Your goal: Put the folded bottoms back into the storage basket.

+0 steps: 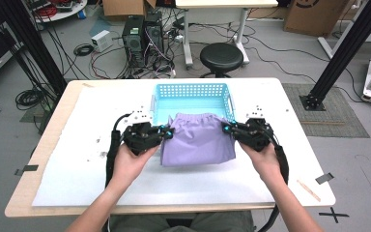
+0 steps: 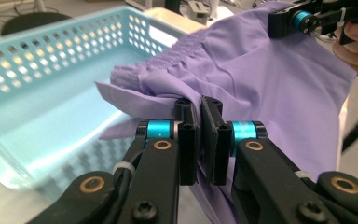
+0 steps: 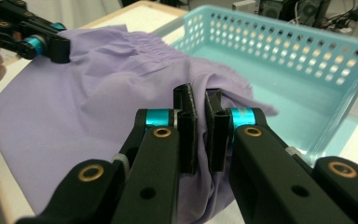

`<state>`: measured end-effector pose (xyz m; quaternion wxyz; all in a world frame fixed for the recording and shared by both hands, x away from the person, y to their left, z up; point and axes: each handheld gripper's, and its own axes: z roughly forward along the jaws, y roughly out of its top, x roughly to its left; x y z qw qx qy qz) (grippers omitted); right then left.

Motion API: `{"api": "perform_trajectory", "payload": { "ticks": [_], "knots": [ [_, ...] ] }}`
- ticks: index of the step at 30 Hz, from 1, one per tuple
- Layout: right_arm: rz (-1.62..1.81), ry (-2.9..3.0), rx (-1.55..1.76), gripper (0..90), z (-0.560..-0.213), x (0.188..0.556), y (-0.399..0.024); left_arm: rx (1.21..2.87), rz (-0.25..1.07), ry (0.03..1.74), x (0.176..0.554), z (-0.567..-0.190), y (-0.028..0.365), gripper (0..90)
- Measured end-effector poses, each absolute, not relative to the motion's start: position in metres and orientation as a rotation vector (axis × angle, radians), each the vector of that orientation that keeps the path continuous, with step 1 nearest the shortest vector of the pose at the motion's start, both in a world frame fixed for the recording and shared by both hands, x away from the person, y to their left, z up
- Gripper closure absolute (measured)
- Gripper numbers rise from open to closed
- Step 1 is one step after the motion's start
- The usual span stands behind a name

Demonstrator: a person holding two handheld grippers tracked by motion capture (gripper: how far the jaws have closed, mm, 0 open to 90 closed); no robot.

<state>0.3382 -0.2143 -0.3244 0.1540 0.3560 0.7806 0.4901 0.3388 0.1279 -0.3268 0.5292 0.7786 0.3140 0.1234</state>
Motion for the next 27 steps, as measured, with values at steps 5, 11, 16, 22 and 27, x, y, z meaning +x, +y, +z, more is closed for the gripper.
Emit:
{"api": "perform_trajectory", "payload": {
  "ticks": [5, 11, 16, 22, 27],
  "knots": [
    [1.396, 2.216, 1.005, 87.0, -0.309, 0.359, -0.206, 1.844, 0.345, 0.756, 0.356, -0.309, 0.129, 85.2],
    [1.382, 2.178, 0.999, 87.2, -0.293, 0.389, -0.197, 1.812, 0.402, 0.784, 0.386, -0.296, 0.134, 85.6],
    [1.357, 2.163, 1.025, 87.2, -0.290, 0.423, -0.192, 1.820, 0.453, 0.804, 0.415, -0.295, 0.130, 85.6],
    [1.315, 2.155, 1.067, 87.2, -0.305, 0.463, -0.188, 1.829, 0.485, 0.856, 0.451, -0.310, 0.127, 85.6],
    [1.258, 2.167, 1.094, 87.2, -0.322, 0.489, -0.182, 1.829, 0.494, 0.901, 0.476, -0.328, 0.125, 85.6]
  ]
}}
